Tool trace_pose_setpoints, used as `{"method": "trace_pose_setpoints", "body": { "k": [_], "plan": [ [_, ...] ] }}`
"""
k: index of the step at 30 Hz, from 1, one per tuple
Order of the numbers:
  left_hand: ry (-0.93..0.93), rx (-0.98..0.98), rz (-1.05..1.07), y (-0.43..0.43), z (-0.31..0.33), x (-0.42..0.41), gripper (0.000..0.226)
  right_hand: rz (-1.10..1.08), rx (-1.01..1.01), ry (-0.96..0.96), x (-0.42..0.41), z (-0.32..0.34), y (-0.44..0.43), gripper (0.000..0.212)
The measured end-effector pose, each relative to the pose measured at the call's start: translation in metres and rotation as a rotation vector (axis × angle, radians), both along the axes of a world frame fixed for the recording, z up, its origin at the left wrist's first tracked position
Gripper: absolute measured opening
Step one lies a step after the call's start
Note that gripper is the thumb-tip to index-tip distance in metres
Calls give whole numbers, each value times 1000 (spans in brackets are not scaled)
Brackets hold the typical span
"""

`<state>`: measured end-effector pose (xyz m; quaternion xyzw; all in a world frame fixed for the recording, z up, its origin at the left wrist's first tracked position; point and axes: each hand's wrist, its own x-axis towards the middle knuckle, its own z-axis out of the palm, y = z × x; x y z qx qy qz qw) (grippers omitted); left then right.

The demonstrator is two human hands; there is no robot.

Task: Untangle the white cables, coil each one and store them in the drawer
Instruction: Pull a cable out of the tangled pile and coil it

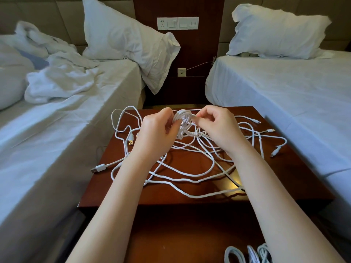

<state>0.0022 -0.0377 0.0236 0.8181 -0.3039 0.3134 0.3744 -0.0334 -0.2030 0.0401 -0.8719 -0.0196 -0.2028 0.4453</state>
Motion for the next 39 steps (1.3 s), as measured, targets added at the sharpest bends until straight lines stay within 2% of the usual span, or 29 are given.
{"method": "trace_pose_setpoints", "body": {
  "k": [4, 9, 12, 15, 20, 26, 31, 36, 39],
  "plan": [
    [-44, 15, 5, -2, -4, 2, 17, 81, 215, 118, -1, -1, 4, 17],
    [-38, 2, -5, -5, -6, 1, 28, 244, 444, 236, -4, 1, 2, 11],
    [-11, 1, 13, -5, -7, 1, 28, 253, 453, 228, -4, 0, -3, 14],
    [-7, 14, 17, -6, -7, 1, 27, 179, 332, 213, -2, 0, -9, 18],
    [-18, 32, 35, -8, -8, -1, 20, 168, 293, 188, -1, 0, -10, 10],
    [-50, 16, 30, -9, -7, 0, 26, 277, 618, 266, 4, -7, -4, 12],
    [-62, -19, 35, -11, -9, -1, 30, 212, 827, 228, 7, -10, 7, 10],
    [-57, -36, 33, -14, -9, -3, 30, 92, 887, 159, 8, -13, 20, 10],
    [-42, -22, 32, -12, -9, -2, 29, 25, 833, 146, 8, -16, 26, 10]
  ]
}}
